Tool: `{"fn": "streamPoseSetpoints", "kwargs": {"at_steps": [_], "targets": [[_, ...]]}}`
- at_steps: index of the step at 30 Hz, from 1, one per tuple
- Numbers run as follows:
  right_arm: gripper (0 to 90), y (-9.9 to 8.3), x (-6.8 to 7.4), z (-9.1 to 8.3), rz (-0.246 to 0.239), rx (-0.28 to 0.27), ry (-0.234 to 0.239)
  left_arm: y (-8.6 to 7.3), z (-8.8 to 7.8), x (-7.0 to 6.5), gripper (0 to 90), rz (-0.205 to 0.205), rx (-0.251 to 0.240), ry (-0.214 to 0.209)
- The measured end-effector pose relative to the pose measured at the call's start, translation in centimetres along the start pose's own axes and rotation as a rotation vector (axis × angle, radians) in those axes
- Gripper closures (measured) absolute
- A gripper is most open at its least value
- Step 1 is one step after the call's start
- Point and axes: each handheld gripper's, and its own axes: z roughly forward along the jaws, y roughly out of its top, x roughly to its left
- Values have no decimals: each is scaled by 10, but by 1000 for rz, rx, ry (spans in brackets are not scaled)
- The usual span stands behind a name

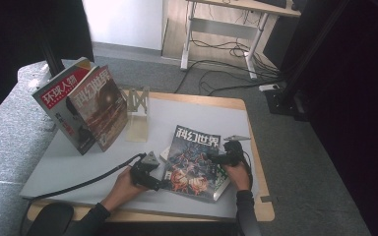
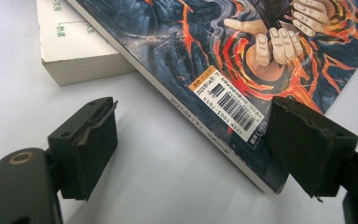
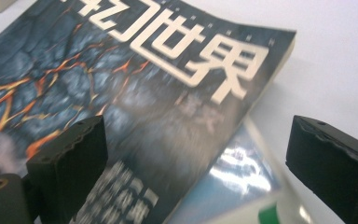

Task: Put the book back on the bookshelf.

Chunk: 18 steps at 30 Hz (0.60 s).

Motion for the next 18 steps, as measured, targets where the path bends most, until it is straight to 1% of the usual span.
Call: {"fn": "streamPoseSetpoints", "kwargs": {"at_steps": [4,6,8,11,13,15,16,18], "targets": [[53,10,-5,10,2,25,14,0,0,0,168,-1,-1,-1],[71,13,-7,15,10,36,22,0,0,0,168,-1,-2,-1],[68,15,-8,19,9,50,29,0,0,0,168,0,0,-1],[55,16,-14,23,46,60,68,0,0,0,169,0,-1,-2],[66,15,-18,26,71,58,91,0,0,0,169,-1,-1,-3],[86,15,-21,29,103,54,133,0,0,1,169,-2,-1,-5],[87,15,-22,30,113,58,147,0,0,1,170,-2,0,-5],[97,17,-23,31,124,61,151,0,0,0,170,-3,-2,-6]]}}
